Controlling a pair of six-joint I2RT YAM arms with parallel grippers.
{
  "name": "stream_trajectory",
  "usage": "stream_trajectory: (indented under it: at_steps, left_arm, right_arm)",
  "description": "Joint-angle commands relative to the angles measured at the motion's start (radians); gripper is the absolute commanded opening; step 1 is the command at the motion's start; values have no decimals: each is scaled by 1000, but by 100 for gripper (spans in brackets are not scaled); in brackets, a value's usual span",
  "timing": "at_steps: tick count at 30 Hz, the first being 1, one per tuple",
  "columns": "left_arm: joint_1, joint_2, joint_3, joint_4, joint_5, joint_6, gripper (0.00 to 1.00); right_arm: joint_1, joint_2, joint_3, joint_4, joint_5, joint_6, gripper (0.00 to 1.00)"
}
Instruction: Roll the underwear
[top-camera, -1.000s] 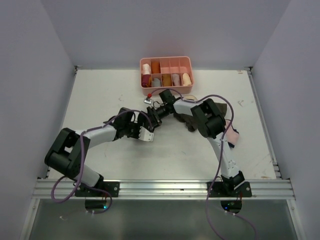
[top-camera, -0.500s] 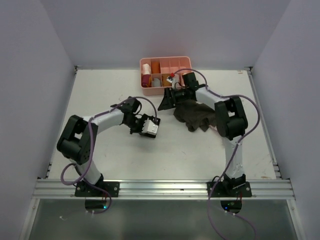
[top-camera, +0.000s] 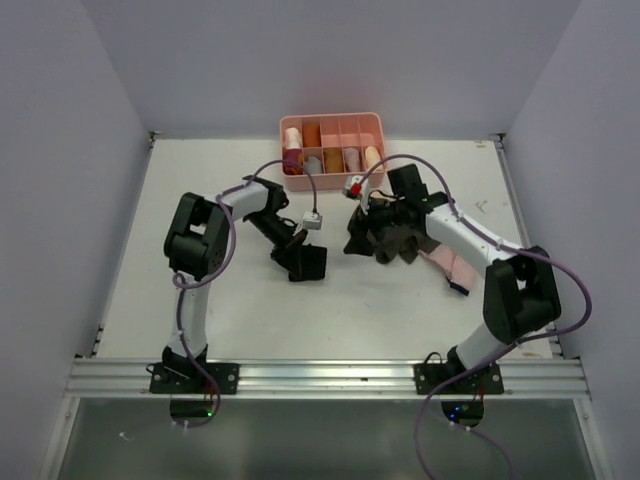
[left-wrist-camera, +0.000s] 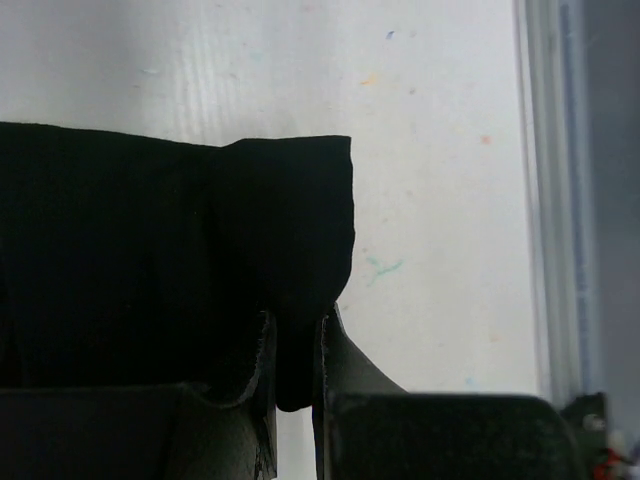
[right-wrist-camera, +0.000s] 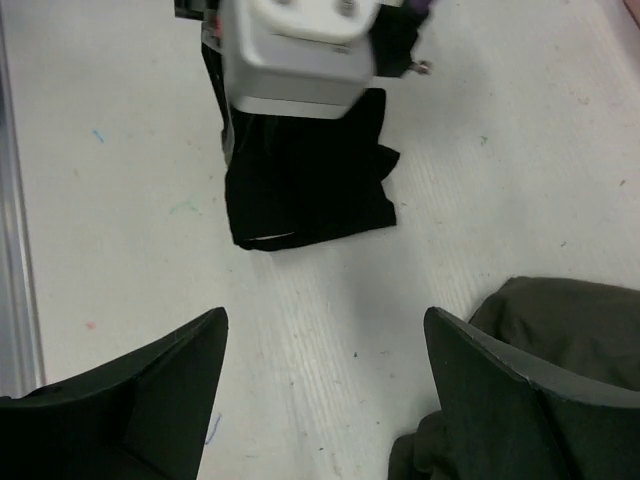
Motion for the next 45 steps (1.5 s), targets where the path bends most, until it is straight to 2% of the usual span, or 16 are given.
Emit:
stream_trajectory:
  at_steps: [1,3,6,9,12,21,28,31,32,34,35,37,38,39,45]
  left_arm:
    - [-16,159,-52,-149,-101,-68,0]
    - [-16,176,-52,-148,-97,-105,0]
    - [-14,195,-55,-125,-97,-144,0]
    - [-14,215,-40,-111,-92,-189,0]
    - [-13,227,-27,-120,-71,-192,0]
    - [-2,228,-32,-102,-64,-158,0]
    - [9,225,-38,-97,-52,-125,0]
    - [16,222,-44,-91,-46,-115,0]
    - [19,218,-46,-93,-41,-111,0]
    - [25,207,-52,-90,-35,-102,0]
    - [28,199,-55,-79,-29,-103,0]
    - [39,176,-63,-71,-22,-95,11]
    - [44,163,-70,-48,-9,-103,18]
    - [51,146,-76,-33,1,-111,27]
    - [166,-55,-116,91,126,-143,47]
  right_arm:
    - [99,-95,-49,-17,127,-215,82]
    - [182,-93,-52,-26,222,-246,77]
    - [247,-67,-66,17,283,-260,76]
    - [363,-32,-69,55,348,-278,75]
    - [426,-4,-66,69,356,-293,75]
    - [523,59,-91,89,327,-329,75]
    - [531,148,-97,164,318,-297,68]
    - [529,174,-98,176,318,-290,60]
    - [529,178,-98,179,313,-286,51]
    - [531,197,-94,179,313,-277,42]
    - [531,206,-88,173,310,-272,29]
    - [528,229,-68,150,290,-257,16]
    - [529,237,-58,143,284,-251,4]
    - [529,247,-48,129,276,-241,0]
    - [515,378,73,-43,210,-240,0]
